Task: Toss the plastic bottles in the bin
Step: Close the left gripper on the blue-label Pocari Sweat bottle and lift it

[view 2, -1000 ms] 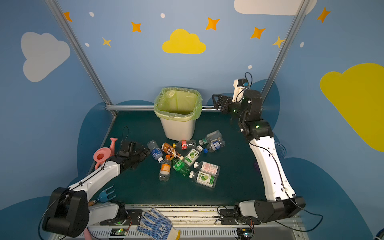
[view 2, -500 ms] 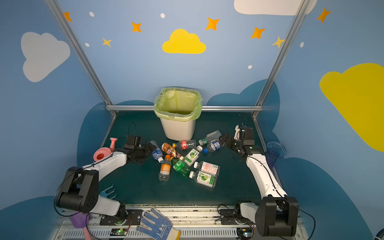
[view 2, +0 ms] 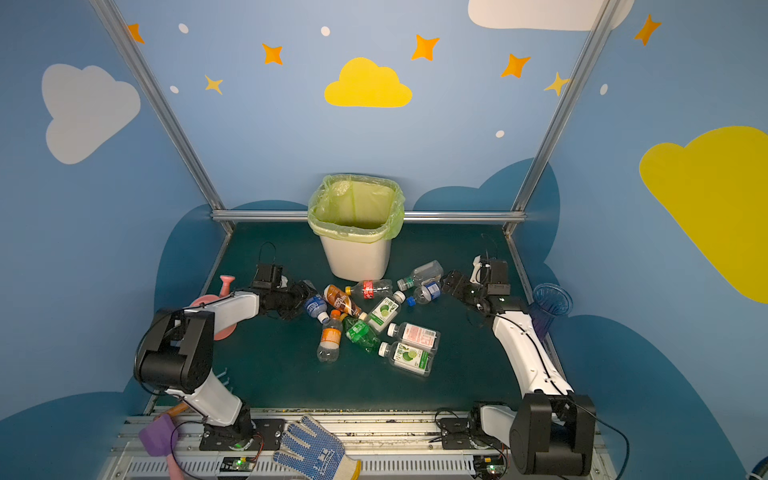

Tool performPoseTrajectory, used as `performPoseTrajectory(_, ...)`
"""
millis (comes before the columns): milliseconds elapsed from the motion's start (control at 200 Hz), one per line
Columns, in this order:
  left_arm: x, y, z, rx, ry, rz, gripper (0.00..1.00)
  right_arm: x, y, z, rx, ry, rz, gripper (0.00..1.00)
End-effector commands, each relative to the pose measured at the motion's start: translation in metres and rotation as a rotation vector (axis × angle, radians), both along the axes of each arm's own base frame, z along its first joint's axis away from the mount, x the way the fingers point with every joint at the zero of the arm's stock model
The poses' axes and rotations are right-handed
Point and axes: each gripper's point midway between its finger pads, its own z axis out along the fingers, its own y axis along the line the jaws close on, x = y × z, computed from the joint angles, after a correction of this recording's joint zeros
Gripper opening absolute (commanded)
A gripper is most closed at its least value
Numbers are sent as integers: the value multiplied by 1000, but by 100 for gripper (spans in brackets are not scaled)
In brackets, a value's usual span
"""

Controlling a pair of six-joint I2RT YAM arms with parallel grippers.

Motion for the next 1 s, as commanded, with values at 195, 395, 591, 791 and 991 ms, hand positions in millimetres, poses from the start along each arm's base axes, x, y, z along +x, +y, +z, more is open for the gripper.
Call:
performPoseTrajectory(195,10,-5,-6,-50,0,-16,76,-3,-8,0,-4,1,-35,98)
performPoseTrajectory(395,13,-6,-5,-55,-9,-18,64,-5,-12,-2,-3,7,-50,98)
performPoseTrajectory(591,16,-3,3,-66,-34,-4,51,-7,-16,-2,-7,7,-62,98)
performPoseTrajectory(791,19,11,41,-79,-118,41,46,-8,-21,-3,-8,9,-73,98)
performPoseTrajectory(991,33,57,176,-37,-402,132,46,-6,-30,-1,-14,3,-93,98)
